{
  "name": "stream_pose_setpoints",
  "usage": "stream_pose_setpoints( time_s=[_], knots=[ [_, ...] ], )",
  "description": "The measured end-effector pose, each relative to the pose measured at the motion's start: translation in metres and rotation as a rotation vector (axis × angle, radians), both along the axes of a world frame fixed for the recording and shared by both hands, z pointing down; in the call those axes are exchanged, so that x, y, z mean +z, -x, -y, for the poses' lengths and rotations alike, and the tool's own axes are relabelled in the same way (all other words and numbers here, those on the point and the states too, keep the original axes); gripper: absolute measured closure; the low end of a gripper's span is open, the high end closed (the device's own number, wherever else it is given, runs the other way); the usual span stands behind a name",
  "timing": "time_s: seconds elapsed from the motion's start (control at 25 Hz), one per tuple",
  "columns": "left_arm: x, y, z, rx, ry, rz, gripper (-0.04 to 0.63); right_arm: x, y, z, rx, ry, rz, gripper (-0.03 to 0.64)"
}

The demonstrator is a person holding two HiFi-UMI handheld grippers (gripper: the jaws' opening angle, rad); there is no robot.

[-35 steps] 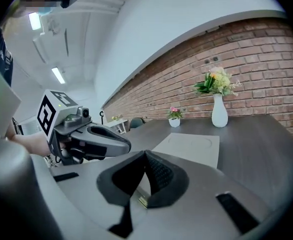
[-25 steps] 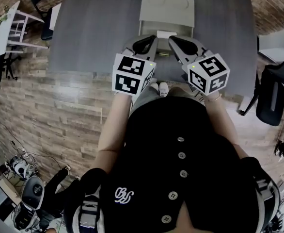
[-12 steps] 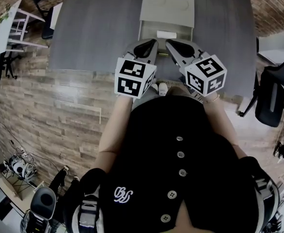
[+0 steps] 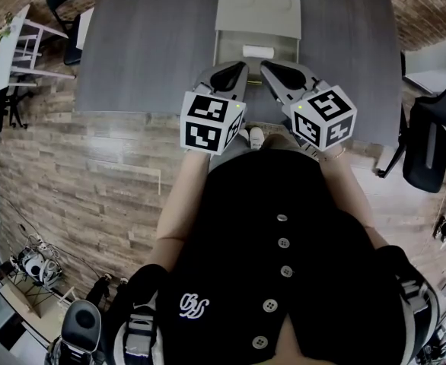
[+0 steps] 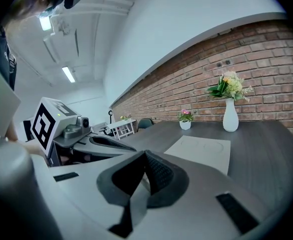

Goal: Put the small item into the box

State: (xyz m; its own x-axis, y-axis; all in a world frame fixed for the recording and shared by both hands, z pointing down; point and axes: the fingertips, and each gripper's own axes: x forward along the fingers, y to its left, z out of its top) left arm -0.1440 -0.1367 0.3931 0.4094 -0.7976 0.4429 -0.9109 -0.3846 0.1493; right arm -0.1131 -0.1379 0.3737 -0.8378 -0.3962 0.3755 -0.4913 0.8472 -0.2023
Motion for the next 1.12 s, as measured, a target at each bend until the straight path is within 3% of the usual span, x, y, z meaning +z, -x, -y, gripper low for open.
stream_pose_setpoints(
  time_s=[1.12],
  knots=[
    [0.0033, -0.0010, -0.0023, 0.026, 0.022, -0.032, 0.581, 0.0013, 0.0007, -0.0024, 0.011, -0.016, -0.025, 0.604]
  ],
)
